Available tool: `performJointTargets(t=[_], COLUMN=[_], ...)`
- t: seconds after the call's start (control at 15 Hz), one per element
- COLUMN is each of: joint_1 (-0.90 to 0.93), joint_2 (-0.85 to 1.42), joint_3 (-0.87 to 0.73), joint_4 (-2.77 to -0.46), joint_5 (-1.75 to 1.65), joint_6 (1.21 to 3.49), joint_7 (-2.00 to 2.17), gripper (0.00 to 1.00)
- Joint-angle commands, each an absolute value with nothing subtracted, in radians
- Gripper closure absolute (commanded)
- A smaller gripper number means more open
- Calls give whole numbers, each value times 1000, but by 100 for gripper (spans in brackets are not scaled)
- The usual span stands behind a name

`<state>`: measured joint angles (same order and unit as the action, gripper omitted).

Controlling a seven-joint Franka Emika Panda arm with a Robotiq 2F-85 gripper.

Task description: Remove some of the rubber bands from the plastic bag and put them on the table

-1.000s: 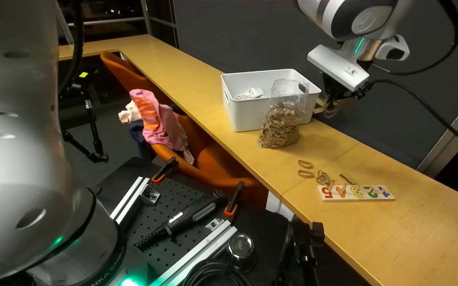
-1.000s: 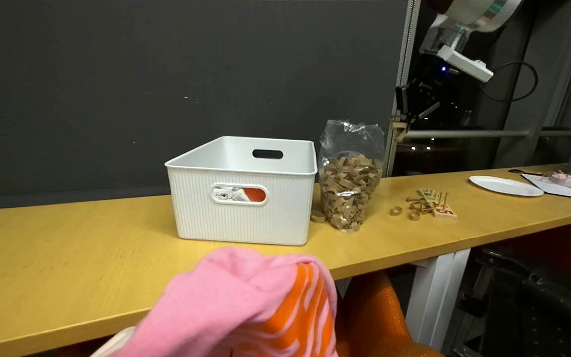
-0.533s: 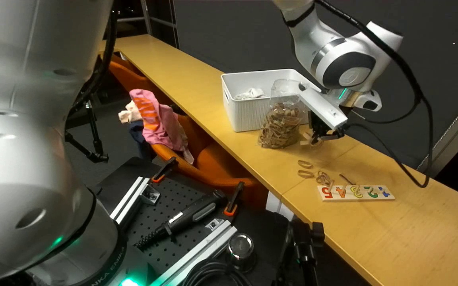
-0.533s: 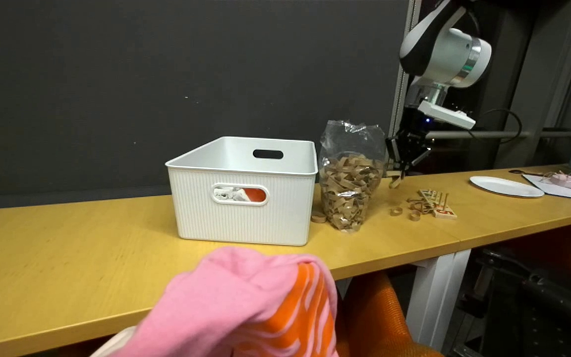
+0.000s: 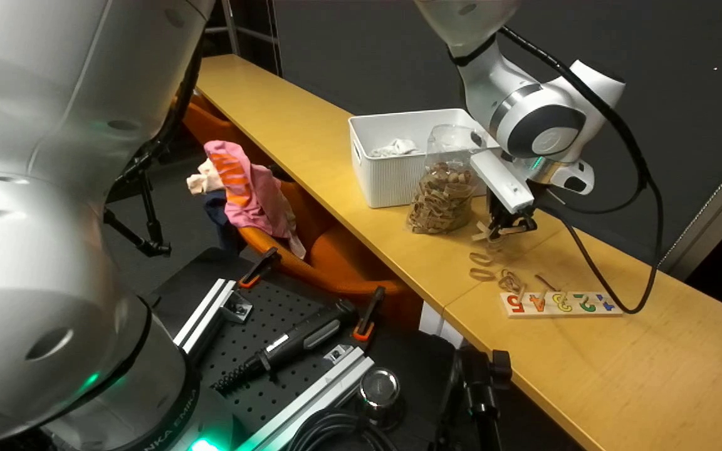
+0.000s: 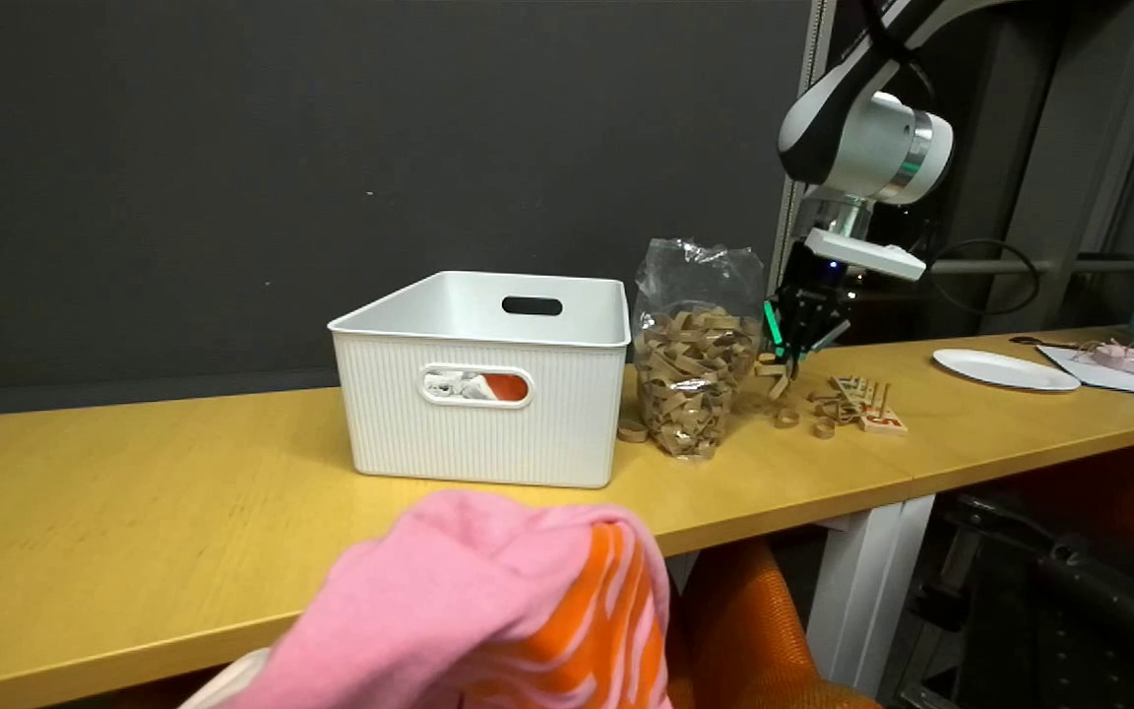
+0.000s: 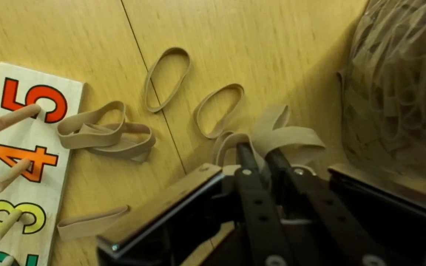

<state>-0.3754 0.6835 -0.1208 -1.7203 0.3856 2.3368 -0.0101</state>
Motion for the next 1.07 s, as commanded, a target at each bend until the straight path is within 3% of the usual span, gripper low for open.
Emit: performJointTargets(t=[0.0, 0.4, 0.53, 0.6, 0.67, 0.73, 0.87, 1.0], joint_1=[-366, -330, -306, -292, -276, -264, -246, -228], joint_2=[699, 632, 578, 539, 490, 446, 343, 255], joint_3=[-132, -148, -159, -167, -180, -190, -206, -218], joint_4=[-1675, -1723, -1766, -1798, -1839, -1872, -1944, -1996], joint_5=[375, 362, 353, 345, 331, 320, 284, 243], joint_6=[2309, 2316, 2331, 2339, 2346, 2344, 2335, 2328], joint_7=[68, 162, 194, 208, 225, 239, 252, 271], gripper=[57, 13, 1, 0, 4, 29, 30, 47])
